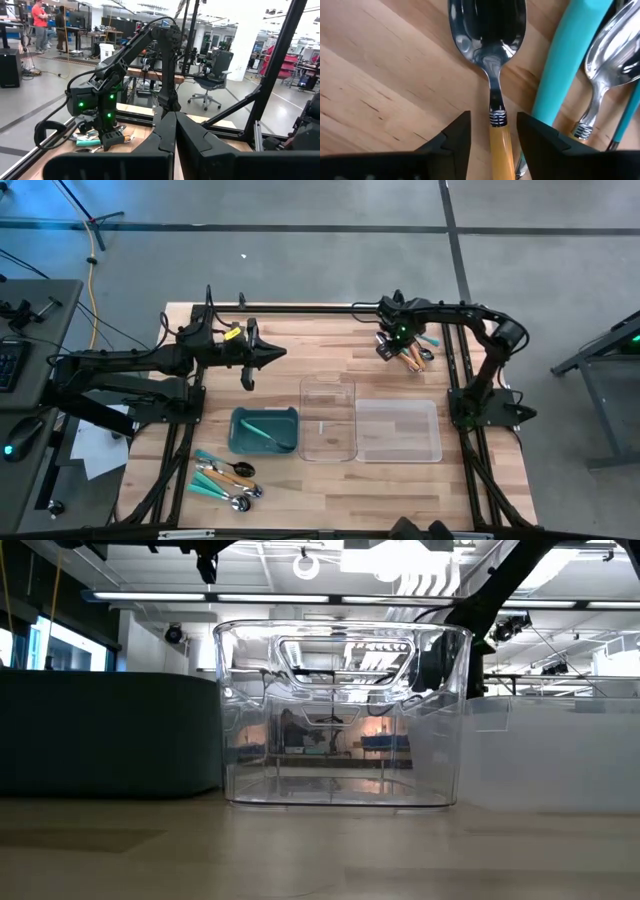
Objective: Sort silverware by color (type)
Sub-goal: Put the orange spoon into the transparent bin
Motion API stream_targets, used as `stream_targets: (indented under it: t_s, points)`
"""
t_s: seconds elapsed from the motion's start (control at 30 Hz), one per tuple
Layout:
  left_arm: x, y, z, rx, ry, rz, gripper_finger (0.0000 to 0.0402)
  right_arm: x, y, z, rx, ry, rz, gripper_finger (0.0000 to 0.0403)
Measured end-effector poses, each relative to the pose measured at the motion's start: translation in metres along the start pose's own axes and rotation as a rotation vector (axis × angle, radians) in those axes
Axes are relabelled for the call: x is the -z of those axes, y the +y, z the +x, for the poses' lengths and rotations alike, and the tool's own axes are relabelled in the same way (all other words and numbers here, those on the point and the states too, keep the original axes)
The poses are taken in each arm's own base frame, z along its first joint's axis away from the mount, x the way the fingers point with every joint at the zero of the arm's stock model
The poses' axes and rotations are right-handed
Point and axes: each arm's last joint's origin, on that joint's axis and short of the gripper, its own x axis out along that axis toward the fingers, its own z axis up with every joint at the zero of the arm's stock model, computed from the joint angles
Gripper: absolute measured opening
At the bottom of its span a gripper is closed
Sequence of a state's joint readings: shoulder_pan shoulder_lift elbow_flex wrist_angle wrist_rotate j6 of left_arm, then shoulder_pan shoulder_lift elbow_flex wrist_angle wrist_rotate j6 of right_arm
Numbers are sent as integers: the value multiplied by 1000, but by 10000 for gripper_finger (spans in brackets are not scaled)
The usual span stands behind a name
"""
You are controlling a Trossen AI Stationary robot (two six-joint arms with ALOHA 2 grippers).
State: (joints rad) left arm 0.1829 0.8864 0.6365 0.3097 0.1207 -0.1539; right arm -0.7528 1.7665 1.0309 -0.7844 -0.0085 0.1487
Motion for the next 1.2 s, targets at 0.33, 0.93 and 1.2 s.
stream_targets:
  t_s: [0.33,0.93,1.2]
  points:
    - [0,0,0,-2,-1,0,0,-2,1,7,-7,27,16,102]
    - [0,1,0,-40,-7,0,0,-2,4,-15,-67,-54,-10,27]
    - [0,1,0,-39,-7,0,0,12,18,-62,-154,-214,-105,27]
